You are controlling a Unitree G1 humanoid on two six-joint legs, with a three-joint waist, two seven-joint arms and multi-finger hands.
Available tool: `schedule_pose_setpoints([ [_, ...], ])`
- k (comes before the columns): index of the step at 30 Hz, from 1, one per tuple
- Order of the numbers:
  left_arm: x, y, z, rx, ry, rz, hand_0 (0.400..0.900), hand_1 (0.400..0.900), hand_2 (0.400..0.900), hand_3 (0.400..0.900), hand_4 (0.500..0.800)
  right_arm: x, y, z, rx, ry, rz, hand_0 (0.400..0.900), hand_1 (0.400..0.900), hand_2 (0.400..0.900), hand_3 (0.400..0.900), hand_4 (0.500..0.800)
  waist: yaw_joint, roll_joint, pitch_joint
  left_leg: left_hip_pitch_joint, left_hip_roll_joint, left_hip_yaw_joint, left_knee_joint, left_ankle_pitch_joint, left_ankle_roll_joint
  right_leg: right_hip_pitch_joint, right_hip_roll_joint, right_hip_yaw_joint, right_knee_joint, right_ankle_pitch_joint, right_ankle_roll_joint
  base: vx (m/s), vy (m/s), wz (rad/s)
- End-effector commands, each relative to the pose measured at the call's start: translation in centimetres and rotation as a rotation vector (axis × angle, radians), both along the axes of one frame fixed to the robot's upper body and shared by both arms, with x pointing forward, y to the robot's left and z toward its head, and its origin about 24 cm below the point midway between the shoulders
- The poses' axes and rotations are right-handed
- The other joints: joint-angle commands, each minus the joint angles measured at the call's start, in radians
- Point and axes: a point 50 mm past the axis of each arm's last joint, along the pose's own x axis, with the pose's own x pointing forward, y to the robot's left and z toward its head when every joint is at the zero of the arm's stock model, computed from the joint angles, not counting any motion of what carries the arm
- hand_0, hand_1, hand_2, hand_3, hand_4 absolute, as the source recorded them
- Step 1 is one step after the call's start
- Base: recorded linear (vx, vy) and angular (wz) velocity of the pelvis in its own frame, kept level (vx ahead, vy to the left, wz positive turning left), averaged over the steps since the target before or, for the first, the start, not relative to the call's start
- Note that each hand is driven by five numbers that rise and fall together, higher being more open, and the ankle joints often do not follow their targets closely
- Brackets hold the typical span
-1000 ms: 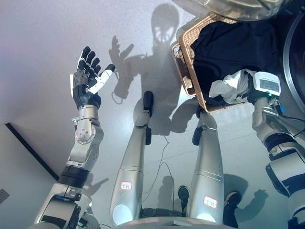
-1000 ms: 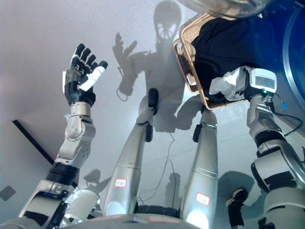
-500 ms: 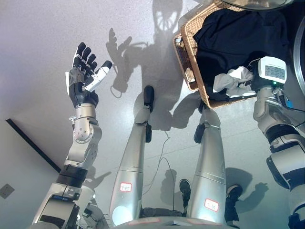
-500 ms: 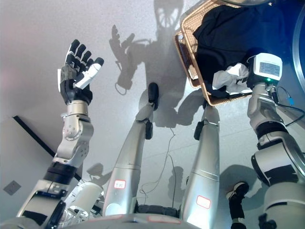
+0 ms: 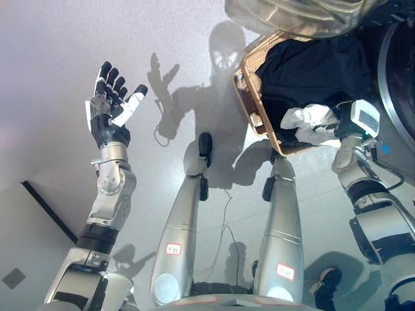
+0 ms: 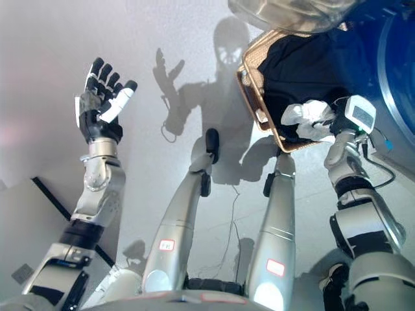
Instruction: Put the clothes in the basket into the washing machine.
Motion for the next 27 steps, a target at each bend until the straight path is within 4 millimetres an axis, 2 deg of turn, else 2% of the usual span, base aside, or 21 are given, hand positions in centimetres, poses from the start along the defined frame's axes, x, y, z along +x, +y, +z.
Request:
schedule_pose_setpoints([
  [1, -0.9, 2.2, -1.4, -0.099, -0.015, 0.133, 0.900, 0.900, 0.900, 0.900, 0.800, -2.5, -2.9, -1.8, 0.174, -0.067, -0.153, 0.400, 0.400, 0.400, 0.400, 0.500, -0.027, 0.043, -0.099, 0.039, 0.011, -0.024, -0.003, -0.074, -0.046, 0.043, -0.055, -0.001, -0.129, 0.130, 0.045, 0.06, 0.037, -0.15],
  [9, -0.5, 2.4, -3.6, -0.148, 0.080, 0.157, 0.900, 0.900, 0.900, 0.900, 0.800, -2.9, -2.0, -3.3, 0.584, -0.290, -0.230, 0.400, 0.400, 0.400, 0.400, 0.500, -0.047, 0.055, -0.118, 0.199, 0.012, -0.002, -0.043, -0.088, -0.047, 0.232, -0.069, -0.014, -0.222, 0.150, 0.055, 0.07, 0.016, -0.15],
  [12, -0.6, 2.4, -3.9, -0.156, 0.087, 0.163, 0.900, 0.900, 0.900, 0.900, 0.800, -2.7, -1.7, -3.0, 0.742, -0.419, -0.242, 0.400, 0.400, 0.400, 0.400, 0.500, -0.055, 0.060, -0.127, 0.232, 0.007, 0.006, -0.034, -0.109, -0.041, 0.274, -0.074, -0.008, -0.245, 0.158, 0.058, 0.05, 0.050, -0.14],
  [19, -1.9, 2.5, -5.2, -0.168, 0.115, 0.141, 0.900, 0.900, 0.900, 0.900, 0.800, -3.4, -3.0, -2.1, 1.066, -0.736, -0.285, 0.400, 0.400, 0.400, 0.400, 0.500, -0.063, 0.106, -0.146, 0.246, -0.008, 0.026, -0.037, -0.124, -0.032, 0.276, -0.087, 0.019, -0.267, 0.167, 0.062, 0.02, 0.062, -0.12],
  [27, -2.2, 2.2, -6.4, -0.191, 0.158, 0.111, 0.900, 0.900, 0.900, 0.900, 0.800, -3.6, -3.3, -1.4, 1.384, -1.089, -0.325, 0.400, 0.400, 0.400, 0.400, 0.500, -0.061, 0.133, -0.176, 0.275, 0.010, 0.034, -0.076, -0.117, -0.038, 0.288, -0.080, 0.020, -0.284, 0.160, 0.062, 0.03, -0.036, -0.04],
])
